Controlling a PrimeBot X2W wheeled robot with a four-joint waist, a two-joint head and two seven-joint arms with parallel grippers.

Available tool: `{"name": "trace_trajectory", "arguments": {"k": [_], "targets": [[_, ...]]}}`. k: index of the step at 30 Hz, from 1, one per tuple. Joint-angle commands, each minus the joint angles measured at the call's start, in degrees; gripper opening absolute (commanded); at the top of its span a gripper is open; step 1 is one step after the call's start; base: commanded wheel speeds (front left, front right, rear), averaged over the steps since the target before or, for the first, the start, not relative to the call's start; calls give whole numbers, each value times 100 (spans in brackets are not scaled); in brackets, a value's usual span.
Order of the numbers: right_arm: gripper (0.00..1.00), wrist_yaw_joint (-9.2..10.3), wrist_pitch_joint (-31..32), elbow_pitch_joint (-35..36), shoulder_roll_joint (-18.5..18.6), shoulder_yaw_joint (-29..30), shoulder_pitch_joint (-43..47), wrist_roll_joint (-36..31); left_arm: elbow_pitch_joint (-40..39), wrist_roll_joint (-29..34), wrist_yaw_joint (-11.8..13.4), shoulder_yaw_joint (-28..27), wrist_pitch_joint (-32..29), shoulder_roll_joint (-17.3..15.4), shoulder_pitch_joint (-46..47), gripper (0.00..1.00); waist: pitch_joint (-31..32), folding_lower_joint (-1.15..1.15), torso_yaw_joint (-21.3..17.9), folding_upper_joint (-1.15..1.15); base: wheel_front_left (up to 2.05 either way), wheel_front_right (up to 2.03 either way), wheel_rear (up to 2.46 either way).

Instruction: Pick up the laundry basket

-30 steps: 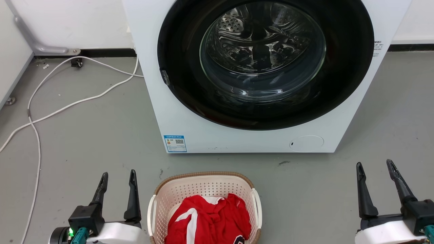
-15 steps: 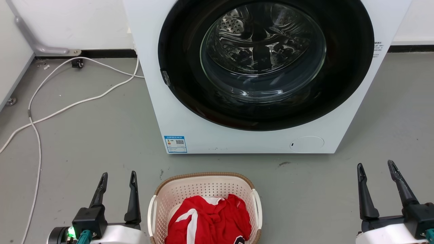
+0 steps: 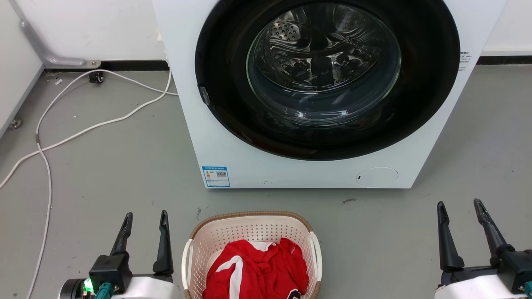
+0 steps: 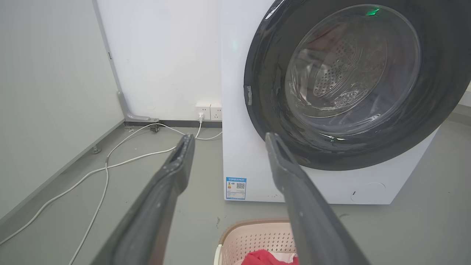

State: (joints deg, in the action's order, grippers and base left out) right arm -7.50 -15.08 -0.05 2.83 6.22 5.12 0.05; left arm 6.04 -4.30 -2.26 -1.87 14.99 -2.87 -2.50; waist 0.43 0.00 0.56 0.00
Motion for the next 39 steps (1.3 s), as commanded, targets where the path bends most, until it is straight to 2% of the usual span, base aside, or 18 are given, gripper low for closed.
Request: {"name": "trace_trajectory", "arguments": {"k": [1, 8, 15, 27, 39], "targets": [[100, 2, -14, -17, 9, -8, 48, 6, 7, -21, 30, 9, 29, 0, -70, 100, -1, 0, -2, 0, 0, 0, 0], [100, 2, -14, 0, 9, -26, 30, 24, 32, -45, 14, 9, 29, -1, -59, 100, -26, 0, -5, 0, 0, 0, 0], [100, 2, -13, -197, 9, -353, -211, 71, 338, -130, -73, -169, 23, -1, 122, 100, -233, 0, -7, 0, 0, 0, 0], [100, 3, -13, -1771, 5, -1117, -1233, 181, 1652, -103, -425, -446, 23, -93, 978, 100, -1038, 0, 68, 0, 0, 0, 0], [100, 3, -14, -3416, 7, -1845, -2631, 176, 3249, -187, -518, -97, 23, -430, 2251, 100, -2165, 0, 108, 0, 0, 0, 0]]}}
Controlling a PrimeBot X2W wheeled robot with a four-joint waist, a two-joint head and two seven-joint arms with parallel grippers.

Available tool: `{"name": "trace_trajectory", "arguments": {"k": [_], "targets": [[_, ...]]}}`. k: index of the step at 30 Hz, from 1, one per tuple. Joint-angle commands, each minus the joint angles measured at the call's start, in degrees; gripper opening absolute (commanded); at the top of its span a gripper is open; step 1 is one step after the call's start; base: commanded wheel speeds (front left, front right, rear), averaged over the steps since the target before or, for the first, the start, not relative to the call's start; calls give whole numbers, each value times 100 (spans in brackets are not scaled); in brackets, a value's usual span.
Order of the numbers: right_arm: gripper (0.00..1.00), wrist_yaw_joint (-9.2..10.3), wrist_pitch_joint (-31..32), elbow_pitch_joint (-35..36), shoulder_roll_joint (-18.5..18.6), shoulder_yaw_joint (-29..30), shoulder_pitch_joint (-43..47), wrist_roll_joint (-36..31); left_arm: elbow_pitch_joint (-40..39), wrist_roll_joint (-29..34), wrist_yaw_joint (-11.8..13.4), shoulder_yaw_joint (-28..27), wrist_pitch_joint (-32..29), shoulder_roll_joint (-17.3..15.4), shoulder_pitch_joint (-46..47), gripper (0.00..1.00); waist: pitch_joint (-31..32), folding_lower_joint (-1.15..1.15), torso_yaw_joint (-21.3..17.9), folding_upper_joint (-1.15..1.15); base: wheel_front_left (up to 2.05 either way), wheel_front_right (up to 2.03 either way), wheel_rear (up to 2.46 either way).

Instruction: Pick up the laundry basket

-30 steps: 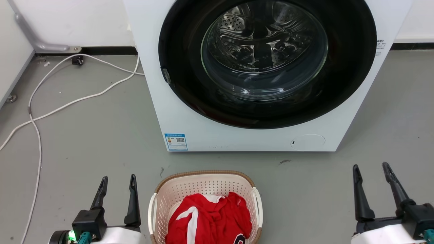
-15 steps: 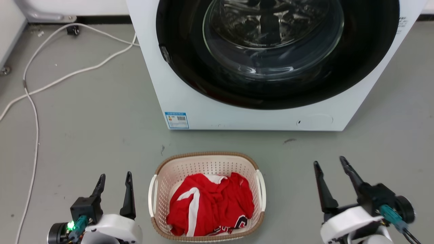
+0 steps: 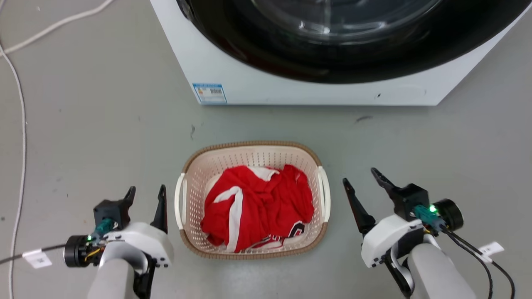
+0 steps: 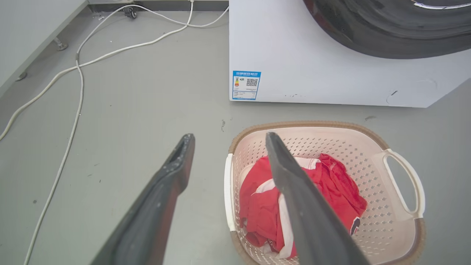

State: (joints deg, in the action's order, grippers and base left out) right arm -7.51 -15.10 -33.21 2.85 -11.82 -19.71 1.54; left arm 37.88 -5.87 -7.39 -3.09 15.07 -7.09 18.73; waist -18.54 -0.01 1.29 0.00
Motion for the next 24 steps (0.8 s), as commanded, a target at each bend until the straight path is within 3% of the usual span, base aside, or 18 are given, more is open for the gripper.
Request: {"name": "trace_trajectory", "arguments": {"k": [1, 10, 24], "targets": [[100, 4, -10, -289, 5, -90, -268, 48, 204, -62, -6, 81, 14, -49, 261, 100, -365, 1, 47, 0, 0, 0, 0], [100, 4, -12, -1791, 26, -480, -1362, 157, 1403, -452, -2, 810, 15, -382, 1287, 100, -1145, 1, 95, 0, 0, 0, 0], [100, 4, -12, -3044, 25, -1002, -2343, 535, 2622, -1035, -3, 1618, 15, -453, 2284, 100, -1968, 1, 138, 0, 0, 0, 0]]}}
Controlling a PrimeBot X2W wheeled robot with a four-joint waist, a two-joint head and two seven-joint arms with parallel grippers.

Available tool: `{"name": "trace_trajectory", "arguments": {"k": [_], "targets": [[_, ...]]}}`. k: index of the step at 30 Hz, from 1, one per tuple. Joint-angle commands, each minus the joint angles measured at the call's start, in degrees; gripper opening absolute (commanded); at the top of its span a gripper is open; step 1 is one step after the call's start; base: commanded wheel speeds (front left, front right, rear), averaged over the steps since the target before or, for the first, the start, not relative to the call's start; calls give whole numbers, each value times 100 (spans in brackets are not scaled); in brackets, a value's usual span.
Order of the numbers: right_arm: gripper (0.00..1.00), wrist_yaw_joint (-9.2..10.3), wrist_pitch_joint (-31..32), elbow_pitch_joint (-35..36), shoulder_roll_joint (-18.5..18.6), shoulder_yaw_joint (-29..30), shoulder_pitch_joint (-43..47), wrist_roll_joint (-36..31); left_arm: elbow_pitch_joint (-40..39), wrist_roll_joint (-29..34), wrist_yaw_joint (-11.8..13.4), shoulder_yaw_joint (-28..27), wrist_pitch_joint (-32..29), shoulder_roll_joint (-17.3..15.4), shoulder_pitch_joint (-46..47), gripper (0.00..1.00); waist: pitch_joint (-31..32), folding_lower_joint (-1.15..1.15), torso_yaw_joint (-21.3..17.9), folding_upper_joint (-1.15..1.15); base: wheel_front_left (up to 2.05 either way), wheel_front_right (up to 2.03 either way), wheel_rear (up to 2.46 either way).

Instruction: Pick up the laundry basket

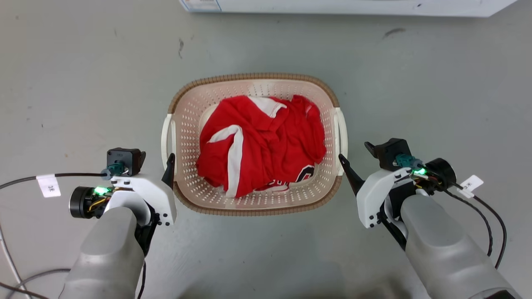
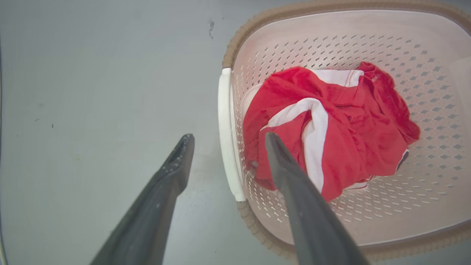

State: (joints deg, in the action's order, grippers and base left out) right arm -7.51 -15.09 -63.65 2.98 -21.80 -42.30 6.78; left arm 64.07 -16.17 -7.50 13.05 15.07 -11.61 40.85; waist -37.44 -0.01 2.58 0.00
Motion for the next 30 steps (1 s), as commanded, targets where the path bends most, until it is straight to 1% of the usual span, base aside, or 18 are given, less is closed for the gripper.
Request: {"name": "trace_trajectory", "arguments": {"k": [1, 5, 10, 20, 24, 25, 26, 27, 30], "targets": [[100, 4, -12, -56, 9, -27, -131, 51, 73, -35, 8, 57, 15, -6, 118, 100, -125, 1, 8, 0, 0, 0, 0], [100, 4, -12, -207, 0, -134, -279, 166, 309, -185, 8, 217, 15, -18, 302, 100, -304, 1, 12, 0, 0, 0, 0], [100, 4, -12, -359, -7, -244, -437, 323, 399, -323, 7, 413, 15, -24, 479, 100, -501, 1, 10, 0, 0, 0, 0], [100, 4, -12, -472, -11, -595, -711, 717, 704, -509, 7, 819, -36, 39, 887, 100, -844, 1, 36, 0, 0, 0, 0], [100, 4, -12, -509, -11, -703, -842, 764, 809, -565, 7, 884, -104, -7, 1017, 100, -947, 1, 31, 0, 0, 0, 0], [100, 4, -12, -532, -11, -743, -850, 764, 834, -551, 12, 905, -122, 2, 1038, 85, -962, 1, 32, 0, 0, 0, 0], [37, 4, -12, -532, -11, -776, -866, 775, 852, -544, 13, 921, -116, 7, 1061, 37, -977, 1, 31, 0, 0, 0, 0], [0, 4, -12, -517, -11, -799, -891, 781, 867, -545, 14, 930, -111, 9, 1089, 0, -991, 1, 29, 0, 0, 0, 0], [0, 5, -12, -544, -11, -902, -914, 839, 900, -565, 12, 963, -107, 51, 1123, 0, -1010, 1, 39, 0, 0, 0, 0]]}}
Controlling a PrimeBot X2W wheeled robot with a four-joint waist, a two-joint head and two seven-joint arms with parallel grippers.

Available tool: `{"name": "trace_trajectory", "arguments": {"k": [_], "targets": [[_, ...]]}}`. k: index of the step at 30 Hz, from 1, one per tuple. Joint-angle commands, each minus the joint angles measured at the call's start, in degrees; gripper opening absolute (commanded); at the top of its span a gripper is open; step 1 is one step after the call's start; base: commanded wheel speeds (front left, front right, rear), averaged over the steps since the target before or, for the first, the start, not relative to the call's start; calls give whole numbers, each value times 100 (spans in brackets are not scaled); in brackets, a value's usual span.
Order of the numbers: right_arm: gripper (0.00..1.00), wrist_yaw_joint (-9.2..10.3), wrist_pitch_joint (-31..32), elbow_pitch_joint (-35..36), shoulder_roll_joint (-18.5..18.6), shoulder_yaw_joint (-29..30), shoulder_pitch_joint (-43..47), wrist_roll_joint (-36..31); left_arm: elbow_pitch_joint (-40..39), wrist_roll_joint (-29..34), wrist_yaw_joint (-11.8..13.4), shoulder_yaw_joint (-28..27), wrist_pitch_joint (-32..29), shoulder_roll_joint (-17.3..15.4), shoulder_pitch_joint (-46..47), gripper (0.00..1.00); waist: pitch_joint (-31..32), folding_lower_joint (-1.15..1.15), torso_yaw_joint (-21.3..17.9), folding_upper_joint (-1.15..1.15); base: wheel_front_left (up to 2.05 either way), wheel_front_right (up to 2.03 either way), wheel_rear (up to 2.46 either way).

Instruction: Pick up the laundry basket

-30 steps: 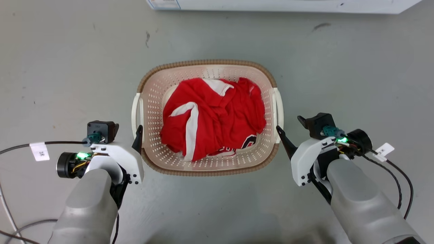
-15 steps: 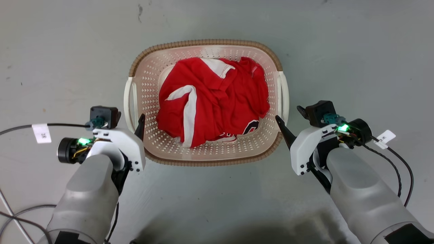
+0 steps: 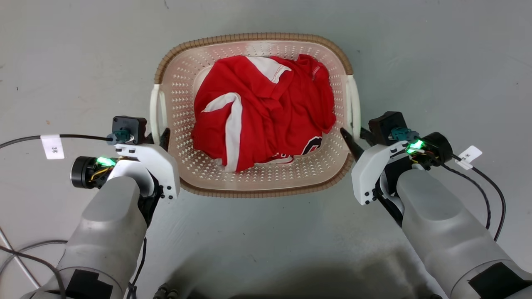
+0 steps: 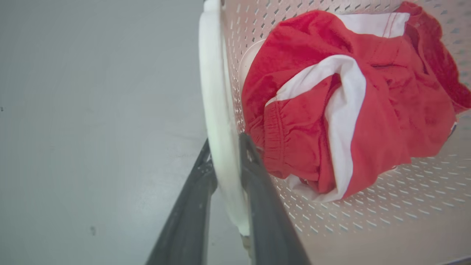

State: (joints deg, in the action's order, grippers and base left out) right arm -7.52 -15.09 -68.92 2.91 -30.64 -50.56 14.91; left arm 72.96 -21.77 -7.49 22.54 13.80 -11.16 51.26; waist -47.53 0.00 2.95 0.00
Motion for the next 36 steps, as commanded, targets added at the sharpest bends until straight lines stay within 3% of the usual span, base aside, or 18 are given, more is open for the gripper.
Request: {"name": "trace_trajectory", "arguments": {"k": [1, 12, 36], "targets": [[0, 5, -12, -23, 2, -53, -107, 31, 17, 1, 10, 33, 20, 18, 92, 0, -4, 0, 4, 0, 0, 0, 0], [0, 3, 11, -127, -10, -493, 28, 310, 65, -187, 7, 146, -103, 165, -126, 0, 391, 0, 29, 0, 0, 0, 0], [0, 3, 872, -251, -12, -1354, 909, 1536, -175, -1140, 5, 1065, -1467, 102, -1216, 0, 2730, 0, -329, 0, 0, 0, 0]]}}
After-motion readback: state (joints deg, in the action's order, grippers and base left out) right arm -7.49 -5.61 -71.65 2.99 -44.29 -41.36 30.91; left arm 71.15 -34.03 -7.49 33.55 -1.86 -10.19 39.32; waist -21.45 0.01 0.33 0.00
